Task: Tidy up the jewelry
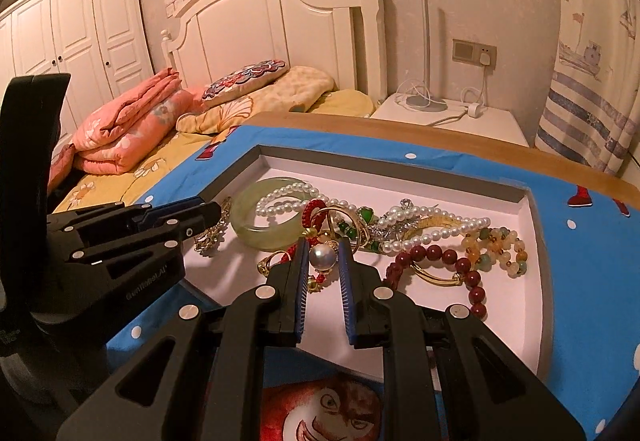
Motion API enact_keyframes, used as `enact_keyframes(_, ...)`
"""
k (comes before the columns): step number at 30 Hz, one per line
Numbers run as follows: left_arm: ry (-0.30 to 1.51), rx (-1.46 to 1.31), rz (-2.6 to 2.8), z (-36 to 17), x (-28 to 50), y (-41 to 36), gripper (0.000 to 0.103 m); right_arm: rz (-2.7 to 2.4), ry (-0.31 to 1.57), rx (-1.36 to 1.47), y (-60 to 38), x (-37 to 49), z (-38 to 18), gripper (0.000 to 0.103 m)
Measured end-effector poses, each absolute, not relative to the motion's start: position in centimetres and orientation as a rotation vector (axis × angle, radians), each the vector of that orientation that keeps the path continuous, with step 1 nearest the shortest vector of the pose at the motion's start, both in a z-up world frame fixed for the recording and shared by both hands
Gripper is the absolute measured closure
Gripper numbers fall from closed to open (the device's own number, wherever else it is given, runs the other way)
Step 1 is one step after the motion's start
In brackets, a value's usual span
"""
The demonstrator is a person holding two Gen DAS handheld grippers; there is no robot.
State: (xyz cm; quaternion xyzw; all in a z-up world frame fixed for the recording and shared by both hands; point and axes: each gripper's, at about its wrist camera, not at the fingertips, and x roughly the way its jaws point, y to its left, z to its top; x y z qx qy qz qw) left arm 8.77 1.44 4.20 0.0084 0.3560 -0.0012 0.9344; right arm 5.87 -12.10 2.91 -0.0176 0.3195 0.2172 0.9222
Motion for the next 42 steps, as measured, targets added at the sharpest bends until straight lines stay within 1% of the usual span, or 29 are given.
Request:
enact_keyframes(4, 0.731, 0.013, 0.0, 3.9, 9.1, 1.5, 0.09, 0.446, 0.655, -0.032, -12.1, 6.0, 3.0, 0.086)
enact_keyframes(6, 0.726, 0.013, 0.006, 4.0, 9.0, 1.6, 0.088, 0.442, 0.649, -0.028, -12.1, 6.1, 3.0, 0.086)
enact_keyframes(7, 0.723, 0.014, 0.013, 4.0, 8.9, 1.6, 0.079, 0.442, 0.648, -0.024, -12.2, 6.1, 3.1, 0.083)
enact_keyframes(8, 0.716, 0.012, 0.021, 4.1, 8.8, 1.7, 0.071, 0.442, 0.648, -0.019, -12.3, 6.2, 3.1, 0.075)
enact_keyframes(9, 0.706, 0.009, 0.031, 4.2, 8.7, 1.7, 0.056, 0.439, 0.649, -0.013, -12.5, 6.2, 3.1, 0.068)
enact_keyframes(10, 0.696, 0.007, 0.038, 4.3, 8.6, 1.8, 0.045, 0.437, 0.649, -0.006, -12.6, 6.2, 3.1, 0.052)
enact_keyframes(11, 0.68, 0.004, 0.046, 4.6, 8.3, 1.9, 0.042, 0.439, 0.642, 0.008, -12.8, 6.0, 3.2, 0.043)
enact_keyframes(12, 0.674, 0.003, 0.051, 4.7, 8.2, 2.0, 0.041, 0.44, 0.634, 0.013, -12.9, 5.9, 3.4, 0.042)
enact_keyframes(14, 0.666, 0.002, 0.06, 5.0, 7.9, 2.1, 0.031, 0.437, 0.628, 0.007, -12.9, 5.8, 3.6, 0.042)
enact_keyframes(15, 0.659, 0.001, 0.068, 5.1, 7.8, 2.1, 0.029, 0.436, 0.627, 0.006, -12.9, 5.7, 3.7, 0.042)
enact_keyframes(16, 0.653, 0.001, 0.072, 5.2, 7.6, 2.2, 0.024, 0.435, 0.627, 0.007, -12.9, 5.7, 3.7, 0.04)
enact_keyframes(17, 0.641, 0.002, 0.08, 5.4, 7.4, 2.2, 0.019, 0.43, 0.627, 0.01, -13.0, 5.5, 3.7, 0.034)
enact_keyframes(18, 0.633, 0.005, 0.086, 5.5, 7.2, 2.2, 0.017, 0.424, 0.625, 0.013, -13.1, 5.3, 3.8, 0.031)
enact_keyframes(19, 0.619, 0.011, 0.099, 5.7, 6.8, 2.2, 0.011, 0.42, 0.624, 0.016, -13.3, 5.2, 3.8, 0.025)
enact_keyframes(20, 0.605, 0.018, 0.108, 6.0, 6.4, 2.2, 0.006, 0.409, 0.62, 0.02, -13.5, 4.8, 3.9, 0.022)
enact_keyframes(22, 0.56, 0.029, 0.121, 6.7, 5.1, 2.0, 0.003, 0.377, 0.611, 0.031, -14.0, 4.1, 4.1, 0.017)
enact_keyframes(27, 0.522, 0.043, 0.161, 7.4, 2.3, 1.3, 0.003, 0.251, 0.618, 0.091, -16.1, 2.1, 3.8, 0.017)
enact_keyframes(33, 0.482, 0.085, 0.138, 6.8, 0.2, -0.1, 0.003, 0.097, 0.588, 0.107, -18.0, 0.6, 3.5, 0.017)
enact_keyframes(42, 0.529, 0.063, 0.074, 5.8, -0.1, -0.2, 0.003, 0.048, 0.59, 0.046, -17.5, 0.3, 3.2, 0.017)
